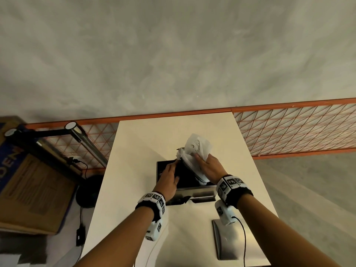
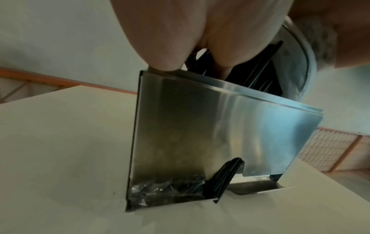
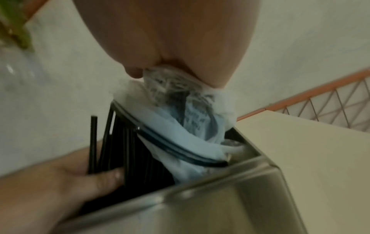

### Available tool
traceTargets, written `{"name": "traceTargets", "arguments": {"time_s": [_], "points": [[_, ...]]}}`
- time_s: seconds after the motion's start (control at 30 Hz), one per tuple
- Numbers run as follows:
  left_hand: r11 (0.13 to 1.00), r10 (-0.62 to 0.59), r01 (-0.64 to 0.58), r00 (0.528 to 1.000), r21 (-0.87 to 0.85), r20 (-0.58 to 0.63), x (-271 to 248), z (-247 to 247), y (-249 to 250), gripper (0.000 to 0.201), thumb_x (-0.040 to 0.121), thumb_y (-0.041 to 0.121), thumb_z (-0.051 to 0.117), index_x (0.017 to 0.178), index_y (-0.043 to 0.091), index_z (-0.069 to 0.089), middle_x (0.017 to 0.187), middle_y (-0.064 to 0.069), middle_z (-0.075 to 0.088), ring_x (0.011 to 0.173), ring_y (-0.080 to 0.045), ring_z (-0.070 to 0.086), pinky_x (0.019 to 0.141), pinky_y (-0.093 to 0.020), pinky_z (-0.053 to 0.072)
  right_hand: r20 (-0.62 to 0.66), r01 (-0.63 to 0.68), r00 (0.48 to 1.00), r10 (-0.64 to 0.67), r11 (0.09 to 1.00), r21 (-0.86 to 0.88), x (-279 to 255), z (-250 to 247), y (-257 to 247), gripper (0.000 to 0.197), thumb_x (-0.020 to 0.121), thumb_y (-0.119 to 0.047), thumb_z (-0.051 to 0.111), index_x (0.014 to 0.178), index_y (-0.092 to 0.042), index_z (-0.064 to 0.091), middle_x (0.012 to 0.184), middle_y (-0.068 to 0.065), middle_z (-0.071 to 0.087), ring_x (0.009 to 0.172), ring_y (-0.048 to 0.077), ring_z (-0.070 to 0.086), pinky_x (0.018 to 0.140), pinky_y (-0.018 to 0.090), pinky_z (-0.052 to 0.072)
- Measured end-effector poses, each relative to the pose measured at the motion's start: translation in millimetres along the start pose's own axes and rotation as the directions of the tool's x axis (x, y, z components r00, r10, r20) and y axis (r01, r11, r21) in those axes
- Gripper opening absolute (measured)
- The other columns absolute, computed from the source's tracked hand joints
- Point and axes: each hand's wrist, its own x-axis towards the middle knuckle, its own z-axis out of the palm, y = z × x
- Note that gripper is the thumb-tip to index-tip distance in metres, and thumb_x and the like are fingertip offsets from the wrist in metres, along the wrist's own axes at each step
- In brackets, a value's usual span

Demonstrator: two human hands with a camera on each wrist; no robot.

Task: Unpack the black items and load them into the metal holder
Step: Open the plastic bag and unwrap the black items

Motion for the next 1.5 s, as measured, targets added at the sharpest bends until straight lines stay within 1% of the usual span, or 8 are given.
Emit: {"name": "traceTargets", "arguments": {"time_s": [0.2,0.43,0.6,0.87,1.07,1.17,1.33,1.5], "points": [[0.997,0.06,-0.062,0.997,-0.039,-0.046,2,-2,8,0.066,0.098,0.005,0.054,0.156,0.025,0.03,0.15,-0.001,0.035,0.138,-0.022,0.044,0.117,-0.036,0.037,-0.079,-0.067,0.993,0.085,0.976,0.205,1,-7,-8,0.056,0.098,-0.056,0.044,0.114,-0.007,0.066,0.107,0.01,0.065,0.095,0.025,0.061,0.079,0.029,0.043],[0.995,0.059,-0.057,0.998,-0.086,0.014,-7,-9,-5,0.097,0.079,0.067,0.071,0.154,0.025,0.027,0.152,0.003,0.035,0.139,-0.013,0.039,0.116,-0.036,0.039,0.014,0.007,1.0,-0.008,0.999,0.045,-1,3,-8,0.046,0.098,-0.056,0.046,0.105,-0.014,0.061,0.106,0.008,0.066,0.095,0.025,0.062,0.079,0.029,0.045],[0.997,-0.011,0.007,0.999,-0.075,-0.048,-7,-2,-4,0.111,0.074,0.046,0.087,0.159,0.021,0.019,0.155,0.001,0.03,0.139,-0.015,0.041,0.112,-0.03,0.038,-0.01,0.005,1.0,-0.005,0.998,0.06,-1,1,-15,0.072,0.087,-0.076,0.041,0.102,-0.009,0.062,0.1,0.008,0.068,0.089,0.024,0.063,0.073,0.029,0.047],[0.998,0.006,-0.002,0.999,0.063,-0.052,-4,4,-6,0.083,0.089,0.041,0.074,0.154,0.018,0.029,0.152,-0.001,0.037,0.137,-0.02,0.044,0.11,-0.039,0.045,0.147,0.264,0.961,-0.236,0.938,-0.223,-15,1,-16,0.038,0.096,-0.033,0.063,0.125,-0.009,0.06,0.111,0.005,0.06,0.102,0.017,0.056,0.081,0.016,0.035],[0.998,0.045,-0.042,0.996,0.038,-0.071,-5,1,-4,0.061,0.103,0.013,0.052,0.158,0.019,0.026,0.157,-0.003,0.035,0.142,-0.024,0.041,0.116,-0.029,0.032,-0.082,-0.033,0.996,0.047,0.987,0.158,-5,-9,-17,0.046,0.099,-0.05,0.047,0.075,-0.014,0.06,0.072,0.004,0.064,0.068,0.021,0.059,0.064,0.03,0.044],[0.999,0.041,-0.039,0.996,0.019,-0.078,-6,0,-2,0.064,0.103,0.01,0.05,0.159,0.026,0.024,0.158,0.004,0.031,0.143,-0.019,0.04,0.114,-0.024,0.03,-0.118,0.013,0.993,0.015,0.972,0.235,0,-6,-15,0.058,0.094,-0.063,0.045,0.108,-0.01,0.067,0.104,0.01,0.069,0.094,0.026,0.066,0.083,0.043,0.055],[0.994,0.106,-0.106,0.993,0.001,-0.061,-7,-1,-4,0.062,0.105,0.028,0.051,0.159,0.038,0.021,0.155,0.008,0.03,0.141,-0.015,0.041,0.118,-0.038,0.037,-0.101,0.1,0.987,-0.124,0.973,-0.209,4,11,1,0.077,0.086,-0.077,0.031,0.14,-0.023,0.045,0.135,0.005,0.05,0.128,0.024,0.044,0.103,0.048,0.038],[1.0,0.009,-0.01,1.0,-0.013,-0.022,-7,-2,-3,0.097,0.087,0.056,0.071,0.16,0.03,0.013,0.16,0.004,0.026,0.142,-0.016,0.037,0.113,-0.039,0.043,0.014,-0.024,0.999,0.036,0.85,-0.526,4,25,12,0.077,0.085,-0.073,0.048,0.137,-0.015,0.049,0.135,0.009,0.05,0.125,0.03,0.044,0.1,0.051,0.039]]}}
